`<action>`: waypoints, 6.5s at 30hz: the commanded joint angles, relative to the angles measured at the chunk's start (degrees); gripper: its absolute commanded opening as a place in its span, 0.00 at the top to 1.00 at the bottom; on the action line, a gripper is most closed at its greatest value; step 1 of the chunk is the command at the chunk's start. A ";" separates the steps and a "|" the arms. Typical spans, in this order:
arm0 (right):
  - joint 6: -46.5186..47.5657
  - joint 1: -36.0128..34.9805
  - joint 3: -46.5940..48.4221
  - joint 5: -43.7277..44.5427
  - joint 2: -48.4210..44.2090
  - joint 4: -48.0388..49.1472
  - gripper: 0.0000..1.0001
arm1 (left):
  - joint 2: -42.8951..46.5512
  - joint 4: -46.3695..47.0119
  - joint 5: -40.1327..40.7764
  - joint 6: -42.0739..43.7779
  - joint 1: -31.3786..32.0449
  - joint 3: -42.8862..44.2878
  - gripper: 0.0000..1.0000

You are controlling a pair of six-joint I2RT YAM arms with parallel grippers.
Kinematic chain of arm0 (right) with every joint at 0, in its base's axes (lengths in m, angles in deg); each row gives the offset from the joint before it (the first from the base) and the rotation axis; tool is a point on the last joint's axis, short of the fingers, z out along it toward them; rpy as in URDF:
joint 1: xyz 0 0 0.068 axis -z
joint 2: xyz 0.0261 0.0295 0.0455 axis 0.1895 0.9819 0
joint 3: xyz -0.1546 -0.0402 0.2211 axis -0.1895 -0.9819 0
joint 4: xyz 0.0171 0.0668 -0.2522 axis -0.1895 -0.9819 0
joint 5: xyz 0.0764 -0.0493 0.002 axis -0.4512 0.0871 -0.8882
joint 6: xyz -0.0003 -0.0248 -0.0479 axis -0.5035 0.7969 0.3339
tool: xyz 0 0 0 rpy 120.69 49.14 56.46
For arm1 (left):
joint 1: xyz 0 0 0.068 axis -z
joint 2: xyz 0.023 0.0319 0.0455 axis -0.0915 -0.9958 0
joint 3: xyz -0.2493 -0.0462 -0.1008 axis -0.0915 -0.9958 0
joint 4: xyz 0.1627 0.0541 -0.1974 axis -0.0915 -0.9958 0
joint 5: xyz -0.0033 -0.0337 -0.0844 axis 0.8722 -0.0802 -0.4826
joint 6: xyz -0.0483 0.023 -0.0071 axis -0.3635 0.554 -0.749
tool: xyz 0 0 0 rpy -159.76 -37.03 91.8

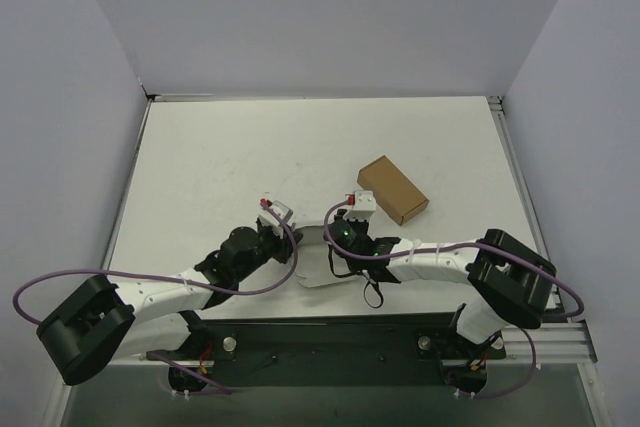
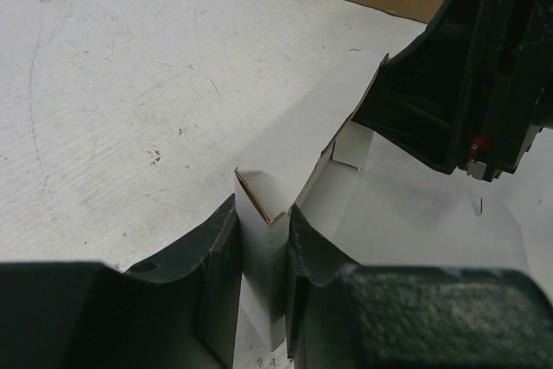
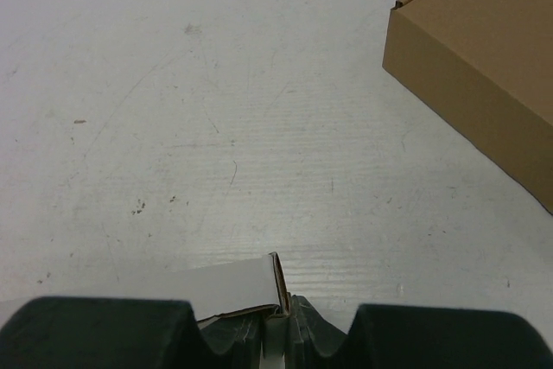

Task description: Fold the paper box

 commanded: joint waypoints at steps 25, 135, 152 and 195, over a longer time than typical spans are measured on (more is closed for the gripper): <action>3.39 2.29 -14.61 -8.72 -31.08 -12.47 0.38 | -5.32 9.41 0.45 -1.37 -2.14 -0.36 1.00; -7.34 18.03 -12.60 -36.33 -14.40 9.68 0.67 | 3.55 -5.51 -15.73 -25.19 -13.65 5.42 0.22; 46.06 10.66 3.02 -36.17 -26.36 -15.98 0.41 | 12.17 -56.12 -19.67 -14.82 -23.57 32.65 0.11; 51.13 5.18 23.17 -37.61 8.27 -25.65 0.94 | 12.08 -55.09 -17.57 -1.10 -35.36 30.04 0.03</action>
